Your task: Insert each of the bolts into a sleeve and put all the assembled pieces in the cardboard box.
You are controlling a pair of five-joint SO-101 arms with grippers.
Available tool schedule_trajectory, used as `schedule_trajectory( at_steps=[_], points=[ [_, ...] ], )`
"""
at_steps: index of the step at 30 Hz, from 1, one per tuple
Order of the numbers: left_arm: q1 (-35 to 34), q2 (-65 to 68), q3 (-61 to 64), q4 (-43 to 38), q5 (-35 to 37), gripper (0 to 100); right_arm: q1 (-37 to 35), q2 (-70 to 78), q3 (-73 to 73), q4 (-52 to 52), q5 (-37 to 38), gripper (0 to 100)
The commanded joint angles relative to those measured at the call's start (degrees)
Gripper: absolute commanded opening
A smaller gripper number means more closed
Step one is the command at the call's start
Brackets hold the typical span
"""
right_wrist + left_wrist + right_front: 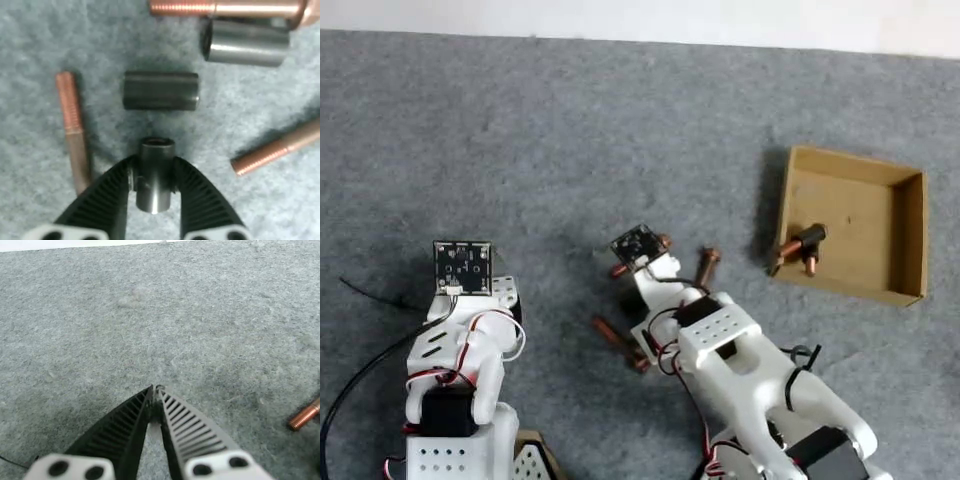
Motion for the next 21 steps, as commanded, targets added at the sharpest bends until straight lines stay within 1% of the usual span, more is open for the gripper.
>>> schedule_trajectory(
  at_steps=[1, 4, 7, 9, 11, 14, 17, 21],
  points=[
    [-0.8, -0.5, -0.5, -1.1, 0.1, 3, 3.6, -3.5, 0.0, -1.2, -0.6, 0.4],
    [-0.9, -0.4, -0.4, -1.3, 0.1, 3, 7.3, -10.4, 2.3, -0.9, -0.4, 0.4],
    [-0.9, -0.3, -0.2, -1.4, 0.0, 3, 9.3, -20.3, 6.6, -0.9, -0.4, 0.4],
    [-0.9, -0.3, -0.2, -1.4, -0.2, 3, 9.4, -27.4, 10.1, -0.9, -0.5, 0.4],
    [-0.9, -0.2, 0.0, -1.4, -1.9, 3, 9.4, -34.6, 13.5, -0.9, -0.5, 0.4],
    [-0.7, -0.2, 1.7, -3.8, -2.7, 3, 9.5, -46.1, 18.5, -0.8, -0.5, 0.4],
    [-0.7, -0.2, 2.0, -4.0, -2.7, 7, 9.5, -57.5, 23.7, -0.7, -0.4, 0.4],
    [-0.5, -0.2, 1.8, -4.1, -2.7, 8, 9.5, -71.7, 27.6, 6.5, -0.5, 0.4]
  ],
)
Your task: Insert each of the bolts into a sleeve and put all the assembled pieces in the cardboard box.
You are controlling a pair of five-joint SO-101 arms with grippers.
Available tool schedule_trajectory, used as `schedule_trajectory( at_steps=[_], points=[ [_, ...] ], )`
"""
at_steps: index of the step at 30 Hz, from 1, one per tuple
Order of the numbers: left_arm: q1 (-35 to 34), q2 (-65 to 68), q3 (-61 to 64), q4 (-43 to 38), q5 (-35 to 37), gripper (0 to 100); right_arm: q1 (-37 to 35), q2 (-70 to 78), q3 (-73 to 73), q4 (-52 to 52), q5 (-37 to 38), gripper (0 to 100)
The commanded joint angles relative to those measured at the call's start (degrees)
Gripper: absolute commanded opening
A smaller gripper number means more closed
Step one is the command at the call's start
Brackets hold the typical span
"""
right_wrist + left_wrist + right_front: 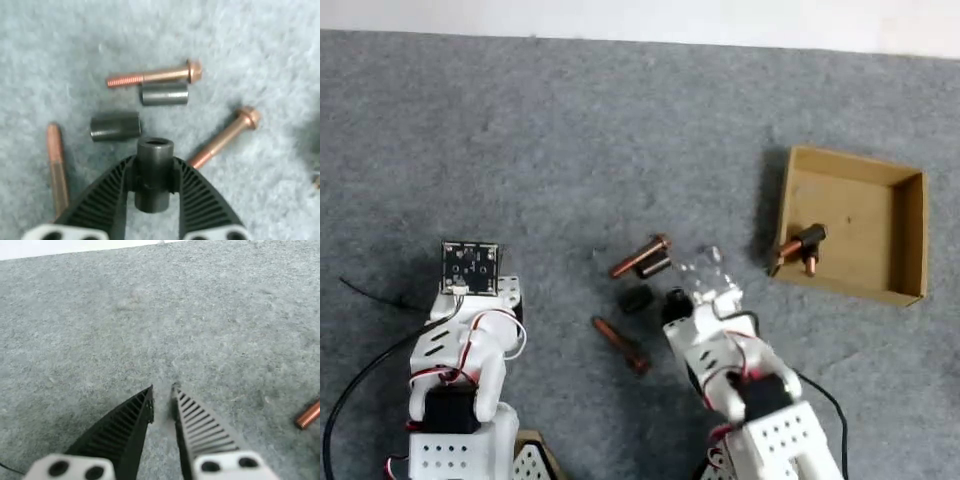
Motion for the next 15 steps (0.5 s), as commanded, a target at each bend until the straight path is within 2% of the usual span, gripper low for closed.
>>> schedule_trajectory(
  at_steps=[1, 5, 10, 12, 15],
  points=[
    [-0.4, -0.2, -0.8, -1.7, -0.4, 8, 0.7, -14.1, 0.9, 6.5, -0.5, 0.4],
    [4.0, -0.1, -5.1, -5.8, -2.5, 8, 1.3, -22.8, 1.2, 14.1, -0.6, 0.4],
    [17.3, 1.5, -7.7, -8.1, -6.9, 8, 6.2, -21.1, 1.0, 14.9, -0.6, 0.4],
    [20.4, 5.9, -8.2, -10.5, -7.9, 9, 8.0, -21.9, 1.1, 15.1, -0.6, 0.4],
    [20.9, 17.9, -10.1, -18.4, -8.2, 9, 9.0, -21.8, 1.1, 15.0, -0.7, 0.4]
  ],
)
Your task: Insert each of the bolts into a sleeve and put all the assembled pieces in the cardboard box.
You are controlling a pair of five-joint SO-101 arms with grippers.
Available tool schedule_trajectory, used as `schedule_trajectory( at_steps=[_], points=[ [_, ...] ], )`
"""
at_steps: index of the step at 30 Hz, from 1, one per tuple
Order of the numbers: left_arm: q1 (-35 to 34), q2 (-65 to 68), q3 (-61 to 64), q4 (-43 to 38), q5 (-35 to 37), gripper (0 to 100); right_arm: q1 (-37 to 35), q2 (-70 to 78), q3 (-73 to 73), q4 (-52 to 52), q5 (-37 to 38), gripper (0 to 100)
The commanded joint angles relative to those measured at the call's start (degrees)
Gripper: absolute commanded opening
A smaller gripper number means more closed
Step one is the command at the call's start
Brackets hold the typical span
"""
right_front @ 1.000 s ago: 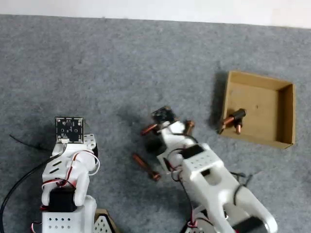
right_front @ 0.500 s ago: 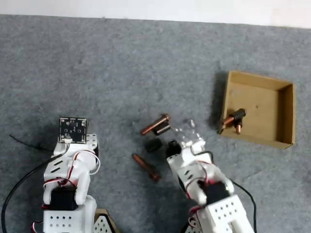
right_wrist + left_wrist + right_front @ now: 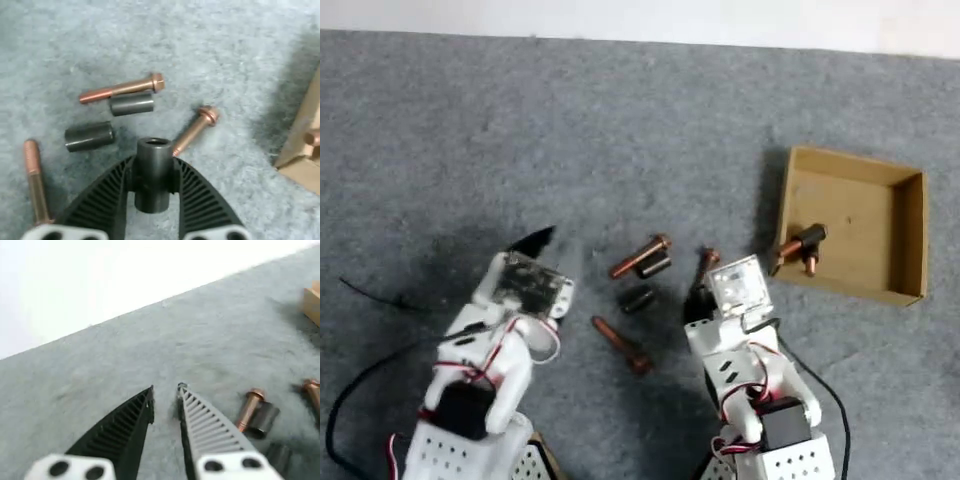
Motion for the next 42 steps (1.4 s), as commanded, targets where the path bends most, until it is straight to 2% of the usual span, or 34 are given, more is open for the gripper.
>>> schedule_trajectory(
  at_steps=[1, 5, 10, 15, 23, 27, 30, 42],
  points=[
    [1.4, 14.5, -5.8, -9.1, -0.5, 9, 1.8, -0.8, -0.8, 0.2, -0.5, 0.4],
    [4.7, 39.3, -17.8, -11.9, -0.6, 9, 1.8, -0.8, -0.7, 0.1, -0.5, 0.4],
    [9.1, 69.6, -34.0, -12.0, -4.6, 9, 2.0, -0.8, -0.9, 0.1, -0.5, 0.4],
    [9.3, 87.4, -47.3, -11.8, -4.5, 9, 2.0, -0.8, -0.9, 0.1, -0.5, 0.4],
    [12.8, 96.1, -54.0, -11.9, -4.6, 9, 2.0, -0.8, -0.9, -0.1, -0.2, 0.4],
    [13.6, 101.1, -56.2, -11.9, -4.6, 13, 2.0, -0.8, -0.9, -2.1, -0.2, 0.4],
    [13.7, 105.1, -58.4, -11.5, -4.6, 13, 2.0, -0.8, -0.9, -2.1, -0.2, 0.4],
    [13.1, 109.8, -65.5, -2.0, -4.5, 13, 2.0, -0.8, -0.9, -2.1, -0.2, 0.4]
  ],
)
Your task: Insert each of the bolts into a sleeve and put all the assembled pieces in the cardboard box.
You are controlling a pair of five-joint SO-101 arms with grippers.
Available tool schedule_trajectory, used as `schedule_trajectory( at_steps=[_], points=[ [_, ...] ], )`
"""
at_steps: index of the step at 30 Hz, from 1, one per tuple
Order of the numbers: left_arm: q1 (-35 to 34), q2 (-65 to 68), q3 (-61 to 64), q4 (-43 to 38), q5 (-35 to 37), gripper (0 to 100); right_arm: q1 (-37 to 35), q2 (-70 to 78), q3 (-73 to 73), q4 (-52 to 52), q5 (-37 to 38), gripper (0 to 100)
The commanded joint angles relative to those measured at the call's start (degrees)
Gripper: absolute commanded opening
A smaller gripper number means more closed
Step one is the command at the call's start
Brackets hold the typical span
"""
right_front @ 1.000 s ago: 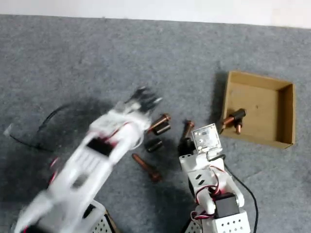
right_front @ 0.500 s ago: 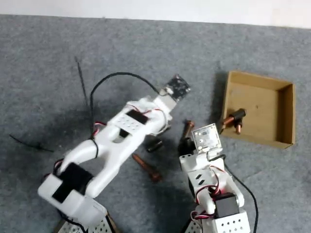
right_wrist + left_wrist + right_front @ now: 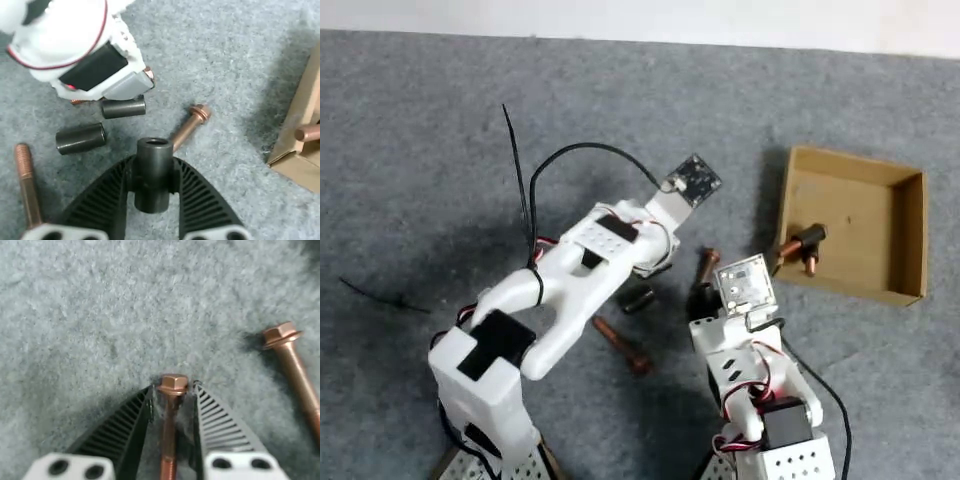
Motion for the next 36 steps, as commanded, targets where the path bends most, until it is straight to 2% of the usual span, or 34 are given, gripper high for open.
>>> schedule_trajectory(
  at_steps=[1, 16, 23, 25, 27, 32, 36],
  points=[
    [0.5, 0.9, -5.0, 4.7, -0.3, 13, 0.7, -0.8, -0.9, -1.7, -0.2, 0.4],
    [-1.3, 13.2, -24.1, 22.6, -0.3, 13, 0.7, -0.8, -0.9, -1.7, -0.2, 0.4],
    [-1.4, 16.3, -28.9, 30.0, -0.6, 11, 0.7, -0.8, -0.8, -1.7, -0.2, 0.4],
    [-1.4, 16.3, -28.6, 30.2, -3.1, 1, 0.7, -0.8, -0.7, -1.7, -0.2, 0.4],
    [-1.4, 16.3, -28.3, 30.2, -5.3, 2, 0.7, -0.8, -0.6, -1.9, -0.2, 0.4],
    [-3.6, 14.5, -28.3, 29.9, -0.1, 0, 0.7, -0.8, -0.7, -2.1, -0.3, 0.4],
    [-7.6, 7.5, -23.8, 27.3, 5.5, 0, 0.5, -0.7, 0.2, -7.1, -0.4, 0.4]
  ],
)
